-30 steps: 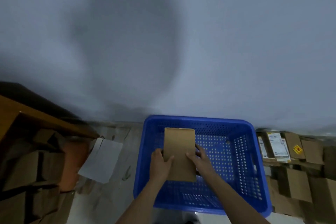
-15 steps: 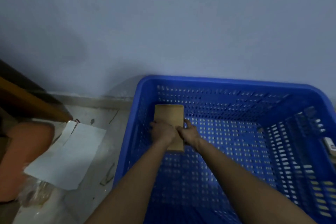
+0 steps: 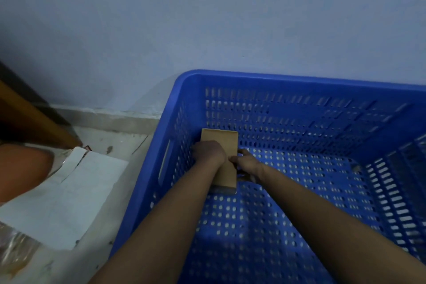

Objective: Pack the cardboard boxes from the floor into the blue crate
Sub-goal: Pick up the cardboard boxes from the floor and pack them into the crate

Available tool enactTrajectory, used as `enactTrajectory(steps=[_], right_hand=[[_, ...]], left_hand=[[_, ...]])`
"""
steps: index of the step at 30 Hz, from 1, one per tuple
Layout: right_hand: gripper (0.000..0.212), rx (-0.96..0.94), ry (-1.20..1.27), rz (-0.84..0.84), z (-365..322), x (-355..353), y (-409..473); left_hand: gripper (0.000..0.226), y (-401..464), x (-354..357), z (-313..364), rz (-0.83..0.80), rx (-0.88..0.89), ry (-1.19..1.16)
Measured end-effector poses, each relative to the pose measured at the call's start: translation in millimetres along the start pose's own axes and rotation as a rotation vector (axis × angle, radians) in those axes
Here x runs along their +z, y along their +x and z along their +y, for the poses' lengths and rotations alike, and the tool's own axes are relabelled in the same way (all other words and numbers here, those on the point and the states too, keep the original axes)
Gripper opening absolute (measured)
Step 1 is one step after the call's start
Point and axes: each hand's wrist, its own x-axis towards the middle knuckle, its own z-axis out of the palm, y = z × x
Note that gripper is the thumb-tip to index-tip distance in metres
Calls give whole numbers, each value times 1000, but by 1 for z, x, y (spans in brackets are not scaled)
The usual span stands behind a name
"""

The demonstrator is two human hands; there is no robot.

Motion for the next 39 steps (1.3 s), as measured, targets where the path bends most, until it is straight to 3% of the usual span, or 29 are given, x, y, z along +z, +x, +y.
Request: enactTrajectory(steps=[6,13,21,31,39], right_hand=[[58,9,6,0,3,6,-4],[59,18,-22,-16,4,6,-6],[74,-69,-182,96,-16,-6,-27],[73,-297,-673,268,-99,-68,-199],[77,-286,-887,370,-198,-142,-393]], left_hand=[[50,-14,6,-7,161,-31,113],[47,-8,5,-12,110,9,109],[52,-23,-16,-9,138,9,63],[37,-150,-151,19,216,429,177],[33,-301,-303,57,266,522,144]])
